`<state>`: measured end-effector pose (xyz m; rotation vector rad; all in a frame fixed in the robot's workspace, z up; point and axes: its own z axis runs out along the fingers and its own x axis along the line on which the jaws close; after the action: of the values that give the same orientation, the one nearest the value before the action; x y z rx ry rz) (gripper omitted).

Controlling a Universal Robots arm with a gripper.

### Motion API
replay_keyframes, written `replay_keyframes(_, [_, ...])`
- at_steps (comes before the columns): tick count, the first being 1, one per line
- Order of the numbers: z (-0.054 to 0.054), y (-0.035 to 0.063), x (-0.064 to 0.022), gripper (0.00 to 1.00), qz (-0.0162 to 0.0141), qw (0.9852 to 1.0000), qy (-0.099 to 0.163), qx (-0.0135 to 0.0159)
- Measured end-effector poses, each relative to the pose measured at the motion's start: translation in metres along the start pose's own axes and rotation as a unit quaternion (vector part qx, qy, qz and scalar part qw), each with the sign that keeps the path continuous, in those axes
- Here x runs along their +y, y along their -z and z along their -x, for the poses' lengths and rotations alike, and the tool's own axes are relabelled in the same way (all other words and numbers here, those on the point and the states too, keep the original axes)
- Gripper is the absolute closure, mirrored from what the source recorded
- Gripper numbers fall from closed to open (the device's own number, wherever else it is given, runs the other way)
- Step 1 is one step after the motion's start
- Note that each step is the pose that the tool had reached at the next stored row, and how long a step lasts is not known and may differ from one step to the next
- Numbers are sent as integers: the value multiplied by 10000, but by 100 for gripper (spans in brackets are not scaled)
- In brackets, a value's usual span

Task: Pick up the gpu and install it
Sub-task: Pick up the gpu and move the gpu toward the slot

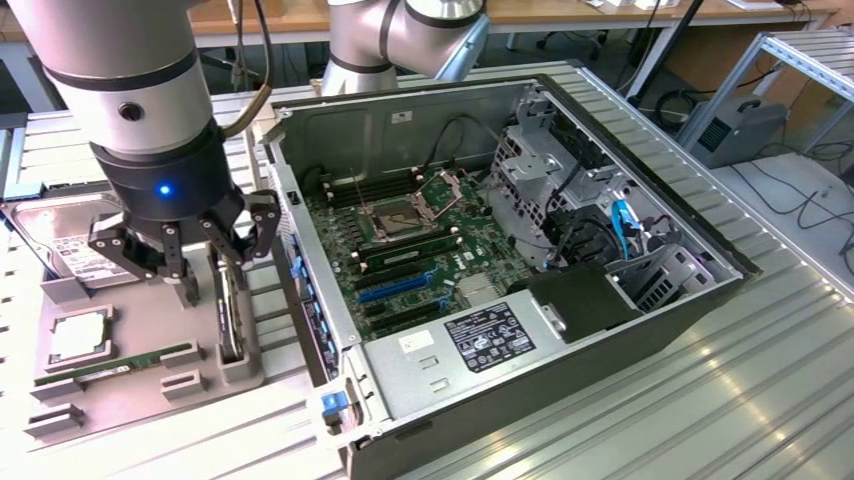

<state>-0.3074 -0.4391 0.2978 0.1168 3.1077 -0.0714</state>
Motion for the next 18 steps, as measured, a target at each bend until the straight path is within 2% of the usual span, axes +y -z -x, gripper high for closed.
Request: replay_keyframes(18, [-1, -37, 2, 52, -45, 10000, 1, -4])
